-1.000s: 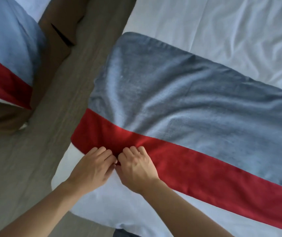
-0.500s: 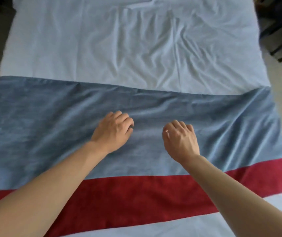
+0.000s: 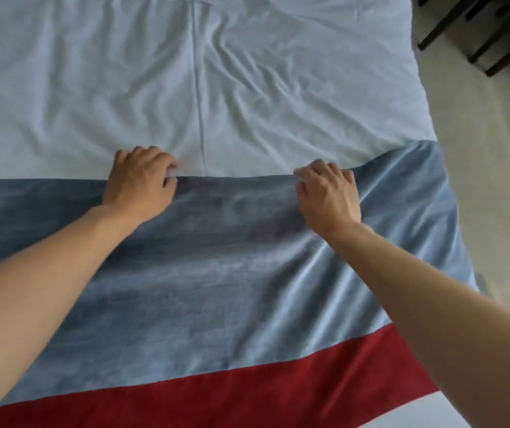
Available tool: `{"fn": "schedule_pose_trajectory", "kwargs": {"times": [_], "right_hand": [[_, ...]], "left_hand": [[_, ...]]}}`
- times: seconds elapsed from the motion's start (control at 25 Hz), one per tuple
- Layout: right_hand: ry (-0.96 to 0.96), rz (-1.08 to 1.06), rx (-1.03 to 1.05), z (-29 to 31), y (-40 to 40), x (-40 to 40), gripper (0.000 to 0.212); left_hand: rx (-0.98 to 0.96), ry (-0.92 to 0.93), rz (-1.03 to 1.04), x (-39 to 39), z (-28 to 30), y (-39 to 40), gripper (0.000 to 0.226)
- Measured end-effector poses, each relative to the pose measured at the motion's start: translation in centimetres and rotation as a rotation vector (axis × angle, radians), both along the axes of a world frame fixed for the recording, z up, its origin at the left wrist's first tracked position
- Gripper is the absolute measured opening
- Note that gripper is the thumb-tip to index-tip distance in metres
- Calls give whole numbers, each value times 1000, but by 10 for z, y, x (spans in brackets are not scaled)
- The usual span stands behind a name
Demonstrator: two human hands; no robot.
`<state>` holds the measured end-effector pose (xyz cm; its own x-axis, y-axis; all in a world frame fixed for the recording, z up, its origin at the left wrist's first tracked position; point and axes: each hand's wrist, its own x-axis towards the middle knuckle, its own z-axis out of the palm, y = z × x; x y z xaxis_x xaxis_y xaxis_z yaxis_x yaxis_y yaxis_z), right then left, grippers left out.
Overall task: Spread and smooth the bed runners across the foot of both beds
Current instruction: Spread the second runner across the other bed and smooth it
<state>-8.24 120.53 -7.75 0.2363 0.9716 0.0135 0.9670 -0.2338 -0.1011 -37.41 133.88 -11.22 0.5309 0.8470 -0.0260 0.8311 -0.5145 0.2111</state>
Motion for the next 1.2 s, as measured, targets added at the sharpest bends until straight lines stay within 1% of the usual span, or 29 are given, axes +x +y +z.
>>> {"fn": "schedule_pose_trajectory", "kwargs": {"times": [0.08, 0.12, 0.2, 0.24, 0.32, 0.4, 0.48, 0.56, 0.64, 0.72, 0.8, 0.88, 0.96, 1.04, 1.12, 1.2], "right_hand": [[23, 85, -37, -4, 26, 16, 28], [32, 149, -80, -7, 35, 15, 27], [15, 252, -163, -13, 46, 8, 22], [1, 273, -181, -16, 49, 4, 19], [7, 239, -156, -17, 62, -1, 16], [21, 171, -66, -13, 89, -6, 15], [29, 143, -19, -15, 113, -11, 15], [31, 161, -62, -24, 116, -13, 16], [14, 194, -93, -34, 110, -13, 17], [4, 188, -65, -38, 118, -10, 17], [34, 162, -48, -37, 126, -8, 18], [72, 154, -21, -35, 115, -3, 20], [81, 172, 21, -31, 85, -1, 27], [85, 217, 51, -22, 57, -9, 33], [106, 256, 63, -14, 44, -24, 33], [121, 276, 96, -7, 48, -48, 31]], "left_hand": [[-91, -2, -27, 0, 3, 9, 4], [-139, 4, -41, 0, 6, 11, 2], [-174, 49, -73, 2, 12, 12, 5], [-154, 67, -84, 3, 14, 14, 6], [-52, 87, -69, 4, 20, 27, 8], [51, 84, -5, 1, 26, 49, 9], [56, 87, 45, -2, 26, 63, 10], [25, 126, 14, -3, 21, 64, 11], [44, 153, -33, -4, 14, 62, 10], [75, 167, -13, -2, 12, 72, 9], [66, 168, -7, 4, 8, 75, 7], [83, 132, 16, 6, 7, 63, 2], [104, 108, 62, 0, 11, 31, 16], [77, 89, 108, -11, 17, -9, 26], [51, 83, 143, -30, 19, -41, 26], [76, 82, 214, -64, 20, -51, 22]]}}
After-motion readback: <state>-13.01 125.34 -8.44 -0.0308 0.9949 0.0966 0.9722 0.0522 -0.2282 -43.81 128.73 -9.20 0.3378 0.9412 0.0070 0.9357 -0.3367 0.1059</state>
